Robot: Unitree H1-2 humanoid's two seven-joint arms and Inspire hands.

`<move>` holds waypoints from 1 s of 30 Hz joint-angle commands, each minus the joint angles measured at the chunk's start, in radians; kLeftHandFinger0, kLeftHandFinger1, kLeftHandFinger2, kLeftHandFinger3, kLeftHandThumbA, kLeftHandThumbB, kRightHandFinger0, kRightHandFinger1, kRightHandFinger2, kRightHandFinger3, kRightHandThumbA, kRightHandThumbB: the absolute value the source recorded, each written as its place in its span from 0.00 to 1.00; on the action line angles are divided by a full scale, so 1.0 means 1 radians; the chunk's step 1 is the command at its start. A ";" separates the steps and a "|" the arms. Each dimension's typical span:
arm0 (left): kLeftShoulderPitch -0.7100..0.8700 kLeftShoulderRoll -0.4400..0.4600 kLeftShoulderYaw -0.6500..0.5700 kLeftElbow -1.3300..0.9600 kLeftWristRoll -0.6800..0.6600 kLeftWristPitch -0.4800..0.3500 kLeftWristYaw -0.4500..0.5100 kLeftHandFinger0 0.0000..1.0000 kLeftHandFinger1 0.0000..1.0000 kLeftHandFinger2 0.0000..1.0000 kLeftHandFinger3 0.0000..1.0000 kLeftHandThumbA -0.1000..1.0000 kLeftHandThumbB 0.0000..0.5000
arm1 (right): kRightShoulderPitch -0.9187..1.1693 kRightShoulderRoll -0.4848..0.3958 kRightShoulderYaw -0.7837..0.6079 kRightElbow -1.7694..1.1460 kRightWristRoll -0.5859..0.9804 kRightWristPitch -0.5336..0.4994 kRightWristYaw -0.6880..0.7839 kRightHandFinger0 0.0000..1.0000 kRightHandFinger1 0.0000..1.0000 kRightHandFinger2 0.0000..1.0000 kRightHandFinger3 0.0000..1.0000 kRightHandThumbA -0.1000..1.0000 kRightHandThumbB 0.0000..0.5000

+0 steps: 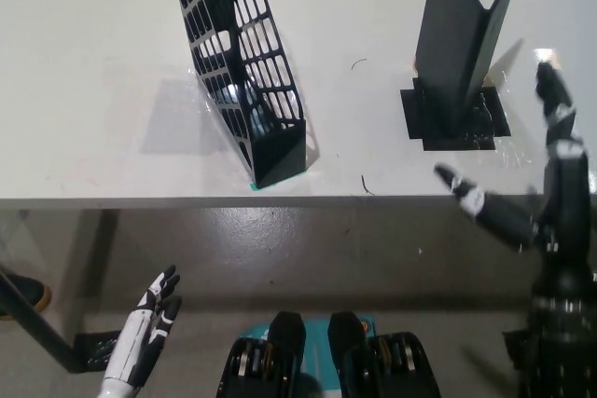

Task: A notebook is kept standing on the table on the right hand side and a black shelf is kept on the left hand side and the robot uses its right hand to grab the notebook and places it in the shelf

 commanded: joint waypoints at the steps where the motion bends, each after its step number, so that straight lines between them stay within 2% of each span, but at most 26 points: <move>1: 0.006 0.010 0.002 -0.023 0.011 -0.042 0.026 1.00 1.00 1.00 1.00 1.00 0.32 | -0.101 -0.009 -0.031 0.114 -0.056 0.034 -0.079 1.00 1.00 1.00 1.00 1.00 0.69; 6: 0.018 0.009 0.002 -0.029 0.006 -0.034 0.019 1.00 1.00 1.00 1.00 1.00 0.33 | -0.205 -0.023 -0.062 0.298 -0.072 0.028 -0.158 1.00 1.00 1.00 1.00 1.00 0.77; 13: 0.023 0.009 0.002 -0.019 0.002 -0.044 0.019 1.00 1.00 1.00 1.00 1.00 0.32 | -0.341 -0.047 -0.095 0.540 -0.003 -0.050 -0.208 1.00 1.00 1.00 1.00 1.00 0.74; 15: 0.024 0.008 0.002 -0.016 0.005 -0.048 0.021 1.00 1.00 1.00 1.00 1.00 0.31 | -0.383 -0.051 -0.105 0.604 0.008 -0.037 -0.216 1.00 1.00 1.00 1.00 1.00 0.72; 18: 0.029 0.006 0.002 -0.014 0.003 -0.058 0.023 1.00 1.00 1.00 1.00 1.00 0.30 | -0.460 -0.064 -0.110 0.714 -0.005 0.013 -0.254 1.00 1.00 1.00 1.00 1.00 0.78; 20: 0.029 0.005 0.004 -0.011 0.005 -0.059 0.027 1.00 1.00 1.00 1.00 1.00 0.30 | -0.493 -0.066 -0.112 0.758 0.007 0.014 -0.262 1.00 1.00 1.00 1.00 1.00 0.74; 21: 0.030 0.006 0.004 -0.013 -0.002 -0.054 0.020 1.00 1.00 1.00 1.00 1.00 0.32 | -0.533 -0.070 -0.118 0.815 0.024 0.005 -0.268 1.00 1.00 1.00 1.00 1.00 0.69; 22: 0.030 0.006 0.005 -0.011 -0.003 -0.055 0.020 1.00 1.00 1.00 1.00 1.00 0.33 | -0.548 -0.071 -0.119 0.838 0.031 -0.002 -0.271 1.00 1.00 1.00 1.00 1.00 0.68; 24: 0.034 0.006 0.003 -0.008 0.000 -0.065 0.022 1.00 1.00 1.00 1.00 1.00 0.31 | -0.624 -0.076 -0.136 0.947 0.065 -0.014 -0.284 1.00 1.00 1.00 1.00 1.00 0.75; 26: 0.035 0.004 0.002 -0.009 0.004 -0.063 0.024 1.00 1.00 1.00 1.00 1.00 0.31 | -0.713 -0.079 -0.175 1.062 0.143 -0.016 -0.252 1.00 1.00 1.00 1.00 1.00 0.91; 27: 0.036 0.004 0.002 -0.008 0.005 -0.063 0.025 1.00 1.00 1.00 1.00 1.00 0.31 | -0.741 -0.080 -0.191 1.097 0.173 -0.026 -0.236 1.00 1.00 1.00 1.00 1.00 0.94; 28: 0.036 0.004 0.002 -0.008 0.006 -0.063 0.025 1.00 1.00 1.00 1.00 1.00 0.31 | -0.766 -0.081 -0.205 1.128 0.196 -0.039 -0.222 1.00 1.00 1.00 1.00 1.00 0.95; 30: 0.032 0.003 0.004 -0.005 0.011 -0.064 0.032 1.00 1.00 1.00 1.00 1.00 0.32 | -0.852 -0.084 -0.278 1.220 0.328 -0.055 -0.089 1.00 1.00 1.00 1.00 1.00 0.94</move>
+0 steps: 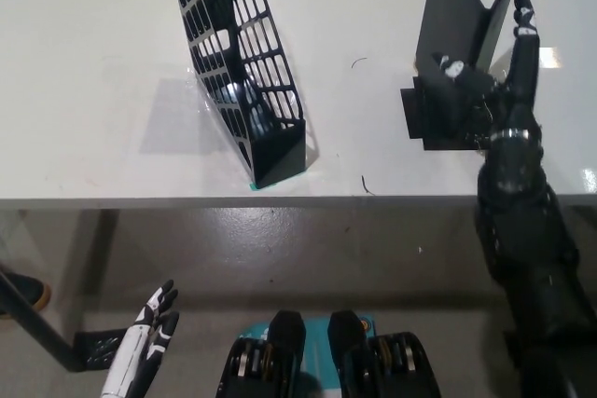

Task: A notebook is kept standing on the table on the right hand side and a black shelf is kept on the left hand side and the robot uses its right hand to grab the notebook and places it in the shelf

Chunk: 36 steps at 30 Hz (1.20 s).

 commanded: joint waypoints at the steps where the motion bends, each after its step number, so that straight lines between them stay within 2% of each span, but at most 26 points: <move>1: -0.005 0.005 0.002 -0.011 0.007 -0.049 0.029 1.00 1.00 1.00 1.00 1.00 0.32 | -0.226 -0.025 -0.100 0.149 0.244 -0.072 0.136 1.00 1.00 1.00 1.00 1.00 0.88; 2: -0.005 0.005 0.002 -0.011 0.003 -0.050 0.027 1.00 1.00 1.00 1.00 1.00 0.32 | -0.250 -0.026 -0.116 0.174 0.263 -0.077 0.159 1.00 1.00 1.00 1.00 1.00 0.82; 3: -0.005 0.003 0.002 -0.011 0.003 -0.049 0.028 1.00 1.00 1.00 1.00 1.00 0.32 | -0.282 -0.017 -0.182 0.189 0.343 -0.046 0.195 1.00 1.00 1.00 1.00 1.00 0.81; 4: -0.005 0.000 0.002 -0.009 0.002 -0.052 0.029 1.00 1.00 1.00 1.00 1.00 0.31 | -0.331 -0.005 -0.285 0.216 0.455 0.002 0.194 1.00 1.00 1.00 1.00 0.87 0.77; 5: -0.006 -0.001 0.002 -0.006 0.003 -0.057 0.032 1.00 1.00 1.00 1.00 1.00 0.30 | -0.369 0.000 -0.380 0.244 0.543 0.035 0.176 0.69 0.73 1.00 1.00 0.64 0.69; 6: -0.005 -0.001 0.001 -0.005 0.006 -0.061 0.033 1.00 1.00 1.00 1.00 1.00 0.30 | -0.393 -0.001 -0.427 0.271 0.569 0.043 0.120 0.10 0.15 0.46 0.98 0.30 0.53; 7: -0.005 -0.001 0.001 -0.004 0.004 -0.064 0.033 1.00 1.00 1.00 1.00 1.00 0.28 | -0.401 0.000 -0.438 0.281 0.561 0.038 0.097 0.01 0.03 0.28 0.79 0.10 0.50; 8: -0.009 0.000 0.003 -0.002 0.002 -0.068 0.034 1.00 1.00 1.00 1.00 1.00 0.27 | -0.409 0.003 -0.441 0.290 0.545 0.028 0.064 0.00 0.00 0.15 0.48 0.00 0.35; 9: -0.013 0.002 0.005 0.001 0.018 -0.067 0.045 1.00 1.00 1.00 1.00 1.00 0.29 | -0.406 0.012 -0.449 0.296 0.543 0.019 0.066 0.00 0.00 0.16 0.27 0.00 0.15; 10: -0.014 0.003 0.005 0.000 0.017 -0.066 0.043 1.00 1.00 1.00 1.00 1.00 0.29 | -0.405 0.013 -0.461 0.302 0.545 0.014 0.074 0.00 0.00 0.25 0.19 0.00 0.09; 11: -0.015 0.003 0.005 -0.002 0.010 -0.065 0.039 1.00 1.00 1.00 1.00 1.00 0.28 | -0.399 0.016 -0.479 0.310 0.557 0.004 0.099 0.00 0.00 0.41 0.15 0.00 0.06; 12: -0.015 0.003 0.006 -0.004 0.009 -0.065 0.038 1.00 1.00 1.00 1.00 1.00 0.28 | -0.395 0.017 -0.495 0.318 0.568 -0.006 0.126 0.00 0.00 0.43 0.23 0.00 0.05; 13: -0.014 0.003 0.007 -0.007 0.005 -0.062 0.036 1.00 1.00 1.00 1.00 1.00 0.28 | -0.387 0.022 -0.509 0.318 0.577 0.005 0.135 0.00 0.04 0.53 0.91 0.00 0.08; 14: -0.014 0.004 0.008 -0.009 0.004 -0.059 0.035 1.00 1.00 1.00 1.00 1.00 0.29 | -0.382 0.026 -0.521 0.319 0.582 0.012 0.138 0.00 0.03 0.54 1.00 0.00 0.07; 17: -0.018 0.004 0.009 0.007 0.007 -0.089 0.044 1.00 1.00 1.00 1.00 1.00 0.23 | -0.365 0.031 -0.527 0.326 0.567 -0.003 0.144 0.00 0.11 0.65 1.00 0.00 0.02; 19: -0.017 0.003 0.010 0.005 0.004 -0.085 0.042 1.00 1.00 1.00 1.00 1.00 0.24 | -0.358 0.030 -0.528 0.328 0.566 -0.001 0.150 0.00 0.16 0.68 1.00 0.00 0.00; 22: -0.016 0.004 0.012 0.005 -0.004 -0.082 0.034 1.00 1.00 1.00 1.00 1.00 0.25 | -0.347 0.029 -0.525 0.331 0.568 -0.019 0.157 0.00 0.22 0.68 1.00 0.00 0.05; 24: -0.016 0.004 0.014 0.003 -0.006 -0.075 0.030 1.00 1.00 1.00 1.00 1.00 0.27 | -0.342 0.031 -0.509 0.326 0.563 -0.038 0.155 0.00 0.22 0.67 0.95 0.00 0.08; 25: -0.017 0.005 0.015 0.005 -0.003 -0.075 0.032 1.00 1.00 1.00 1.00 1.00 0.28 | -0.337 0.033 -0.495 0.317 0.559 -0.052 0.155 0.00 0.22 0.67 0.86 0.00 0.10; 27: -0.016 0.006 0.015 0.003 0.002 -0.078 0.032 1.00 1.00 1.00 1.00 1.00 0.26 | -0.330 0.038 -0.458 0.299 0.541 -0.079 0.154 0.00 0.22 0.67 0.85 0.00 0.09; 29: -0.011 0.004 0.015 0.002 0.002 -0.078 0.033 1.00 1.00 1.00 1.00 1.00 0.27 | -0.321 0.043 -0.416 0.271 0.518 -0.103 0.146 0.00 0.22 0.66 0.76 0.00 0.07; 31: -0.005 0.005 0.014 0.002 0.003 -0.084 0.032 1.00 1.00 1.00 1.00 1.00 0.26 | -0.311 0.057 -0.366 0.213 0.490 -0.120 0.123 0.00 0.19 0.65 0.73 0.00 0.08; 33: -0.005 0.006 0.013 0.003 0.002 -0.091 0.030 1.00 1.00 1.00 1.00 1.00 0.24 | -0.311 0.076 -0.316 0.120 0.469 -0.122 0.093 0.00 0.15 0.60 0.65 0.00 0.12; 34: -0.006 0.007 0.013 0.002 0.003 -0.088 0.029 1.00 1.00 1.00 1.00 1.00 0.26 | -0.306 0.088 -0.289 0.056 0.459 -0.115 0.082 0.00 0.17 0.60 0.65 0.00 0.15; 36: -0.009 0.008 0.013 0.005 0.008 -0.088 0.031 1.00 1.00 1.00 1.00 1.00 0.27 | -0.287 0.108 -0.237 -0.083 0.447 -0.095 0.095 0.00 0.23 0.65 0.72 0.00 0.14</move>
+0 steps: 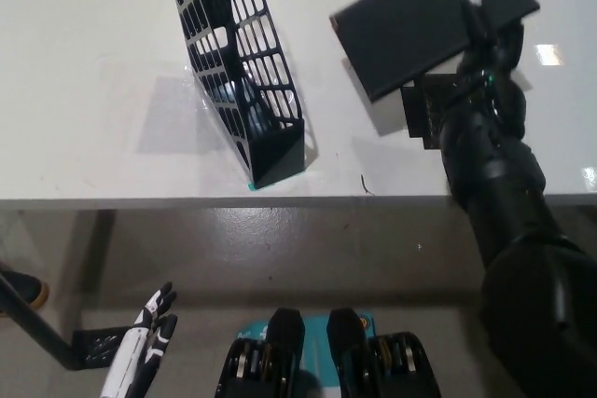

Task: A notebook is kept standing on the table on the right hand side and a black shelf is kept on the left hand side and the robot uses its right hand to grab the notebook and places it in the shelf

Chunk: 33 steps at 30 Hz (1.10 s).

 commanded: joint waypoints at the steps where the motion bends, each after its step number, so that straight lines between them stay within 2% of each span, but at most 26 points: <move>1: -0.008 0.010 0.002 -0.016 0.006 -0.051 0.029 1.00 1.00 1.00 1.00 1.00 0.26 | -0.044 0.040 0.134 -0.331 -0.068 -0.055 0.010 0.00 0.27 0.67 0.75 0.00 0.17; 4: -0.010 0.009 0.003 -0.015 0.002 -0.050 0.027 1.00 1.00 1.00 1.00 1.00 0.27 | -0.027 0.067 0.219 -0.541 -0.169 -0.004 -0.037 0.00 0.31 0.69 0.79 0.00 0.13; 6: -0.008 0.011 0.002 -0.022 0.004 -0.037 0.023 1.00 1.00 1.00 1.00 1.00 0.29 | -0.024 0.081 0.262 -0.645 -0.211 0.034 -0.052 0.00 0.30 0.68 0.79 0.00 0.15; 7: -0.008 0.011 0.002 -0.022 0.000 -0.039 0.020 1.00 1.00 1.00 1.00 1.00 0.28 | -0.023 0.089 0.283 -0.692 -0.232 0.050 -0.055 0.00 0.25 0.64 0.76 0.00 0.18; 10: -0.010 0.012 0.001 -0.023 0.005 -0.038 0.021 1.00 1.00 1.00 1.00 1.00 0.28 | -0.029 0.112 0.326 -0.792 -0.276 0.090 -0.073 0.00 0.15 0.52 0.71 0.00 0.17; 12: -0.011 0.012 -0.001 -0.024 0.007 -0.036 0.020 1.00 1.00 1.00 1.00 1.00 0.27 | -0.042 0.132 0.365 -0.834 -0.326 0.059 -0.077 0.00 0.15 0.56 0.76 0.00 0.13; 13: -0.010 0.012 -0.001 -0.027 0.007 -0.031 0.019 1.00 1.00 1.00 1.00 1.00 0.28 | -0.046 0.137 0.375 -0.841 -0.327 0.048 -0.074 0.00 0.17 0.60 0.77 0.00 0.13; 15: -0.011 0.012 -0.002 -0.025 0.005 -0.029 0.017 1.00 1.00 1.00 1.00 1.00 0.29 | -0.051 0.152 0.397 -0.863 -0.366 0.061 -0.099 0.00 0.17 0.61 0.77 0.00 0.14; 19: -0.009 0.014 -0.002 -0.025 -0.006 -0.031 0.008 1.00 1.00 1.00 1.00 1.00 0.29 | -0.056 0.189 0.447 -0.892 -0.451 0.091 -0.153 0.00 0.16 0.58 0.70 0.00 0.18; 21: -0.009 0.014 -0.002 -0.024 -0.004 -0.026 0.008 1.00 1.00 1.00 1.00 1.00 0.27 | -0.051 0.204 0.469 -0.888 -0.473 0.109 -0.170 0.00 0.16 0.59 0.71 0.00 0.16; 23: -0.010 0.013 -0.003 -0.020 0.000 -0.033 0.012 1.00 1.00 1.00 1.00 1.00 0.27 | -0.045 0.219 0.493 -0.879 -0.497 0.124 -0.191 0.00 0.13 0.54 0.71 0.00 0.17; 26: -0.009 0.015 -0.005 -0.021 0.011 -0.024 0.015 1.00 1.00 1.00 1.00 1.00 0.28 | -0.045 0.242 0.517 -0.845 -0.490 0.110 -0.201 0.00 0.10 0.53 0.71 0.00 0.14; 31: -0.004 0.015 -0.006 -0.026 0.013 -0.024 0.014 1.00 1.00 1.00 1.00 1.00 0.27 | -0.054 0.242 0.565 -0.781 -0.554 0.109 -0.245 0.00 0.13 0.60 0.75 0.00 0.14; 33: -0.003 0.018 -0.007 -0.027 0.010 -0.026 0.010 1.00 1.00 1.00 1.00 1.00 0.27 | -0.066 0.244 0.575 -0.740 -0.556 0.091 -0.266 0.00 0.17 0.63 0.75 0.00 0.16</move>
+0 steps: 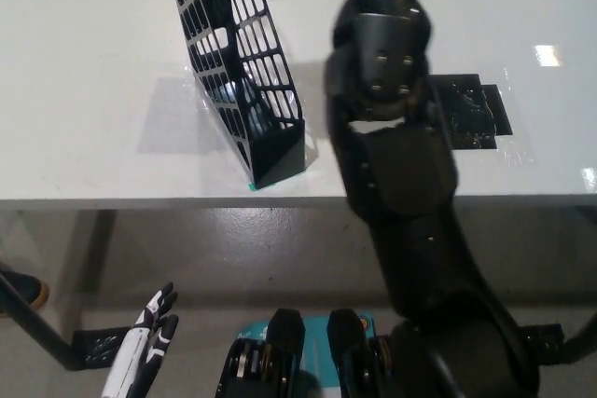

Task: A notebook is kept standing on the table on the right hand side and a black shelf is kept on the left hand side and the robot uses its right hand to grab the notebook and places it in the shelf

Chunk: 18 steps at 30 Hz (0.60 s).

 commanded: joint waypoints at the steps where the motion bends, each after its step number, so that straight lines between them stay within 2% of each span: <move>1: -0.003 0.017 -0.005 -0.031 0.007 -0.026 0.010 1.00 1.00 1.00 1.00 1.00 0.26 | -0.108 0.015 0.030 0.033 -0.107 -0.034 -0.086 0.00 0.18 0.64 0.75 0.00 0.16; 6: -0.002 0.015 -0.005 -0.014 0.000 -0.059 0.016 1.00 1.00 1.00 1.00 1.00 0.21 | -0.128 0.013 0.030 0.147 -0.100 -0.069 -0.115 0.00 0.15 0.60 0.74 0.00 0.17; 10: -0.002 0.016 -0.008 -0.024 0.003 -0.041 0.009 1.00 1.00 1.00 1.00 1.00 0.25 | -0.150 0.007 0.033 0.259 -0.094 -0.120 -0.132 0.00 0.13 0.58 0.73 0.00 0.16; 17: 0.003 0.020 -0.008 -0.014 -0.003 -0.072 0.010 1.00 1.00 1.00 1.00 1.00 0.17 | -0.171 -0.004 0.040 0.384 -0.104 -0.173 -0.172 0.00 0.08 0.53 0.73 0.00 0.17; 18: 0.003 0.020 -0.008 -0.016 -0.006 -0.069 0.007 1.00 1.00 1.00 1.00 1.00 0.19 | -0.172 -0.006 0.040 0.390 -0.104 -0.176 -0.175 0.00 0.07 0.52 0.72 0.00 0.16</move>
